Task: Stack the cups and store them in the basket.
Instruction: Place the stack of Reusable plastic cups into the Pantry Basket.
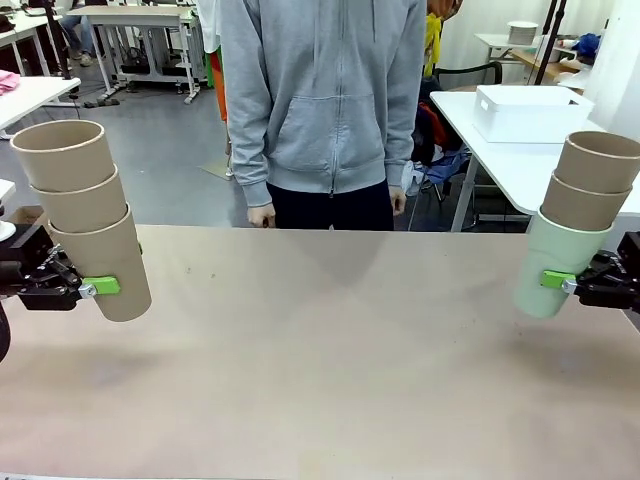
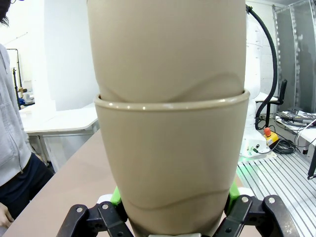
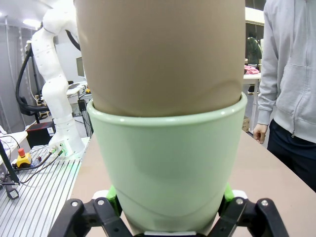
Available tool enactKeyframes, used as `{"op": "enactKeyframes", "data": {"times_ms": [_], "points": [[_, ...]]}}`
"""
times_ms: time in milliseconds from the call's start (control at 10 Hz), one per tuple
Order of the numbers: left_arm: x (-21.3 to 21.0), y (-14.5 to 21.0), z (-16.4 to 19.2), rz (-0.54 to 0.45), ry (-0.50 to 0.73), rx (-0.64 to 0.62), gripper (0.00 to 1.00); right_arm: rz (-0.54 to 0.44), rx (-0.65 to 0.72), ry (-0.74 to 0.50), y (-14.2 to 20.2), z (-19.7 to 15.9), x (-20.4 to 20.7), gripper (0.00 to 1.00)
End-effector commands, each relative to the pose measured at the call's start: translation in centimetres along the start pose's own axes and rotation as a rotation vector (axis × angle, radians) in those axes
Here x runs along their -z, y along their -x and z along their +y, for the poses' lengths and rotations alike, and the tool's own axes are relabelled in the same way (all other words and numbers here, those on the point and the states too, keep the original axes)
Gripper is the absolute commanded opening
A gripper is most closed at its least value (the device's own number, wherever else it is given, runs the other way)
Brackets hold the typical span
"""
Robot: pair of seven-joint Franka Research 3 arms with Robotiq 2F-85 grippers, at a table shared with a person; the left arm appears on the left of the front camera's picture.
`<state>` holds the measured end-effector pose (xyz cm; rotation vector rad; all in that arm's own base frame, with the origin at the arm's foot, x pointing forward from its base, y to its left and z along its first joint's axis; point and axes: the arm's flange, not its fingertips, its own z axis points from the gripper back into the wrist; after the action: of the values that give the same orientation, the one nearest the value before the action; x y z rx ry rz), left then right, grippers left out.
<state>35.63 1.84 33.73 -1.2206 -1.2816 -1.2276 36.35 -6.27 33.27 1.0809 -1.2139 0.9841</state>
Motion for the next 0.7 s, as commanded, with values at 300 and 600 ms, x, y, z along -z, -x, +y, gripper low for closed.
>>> {"op": "enactKeyframes", "data": {"times_ms": [300, 600], "points": [[0.13, -0.34, -0.03, -0.006, 0.002, 0.005, 0.84, 0.005, -0.016, -0.004, -0.35, 0.02, 0.21, 0.84], [0.13, -0.34, -0.03, -0.006, 0.002, 0.005, 0.84, 0.005, -0.016, -0.004, -0.35, 0.02, 0.21, 0.84]]}}
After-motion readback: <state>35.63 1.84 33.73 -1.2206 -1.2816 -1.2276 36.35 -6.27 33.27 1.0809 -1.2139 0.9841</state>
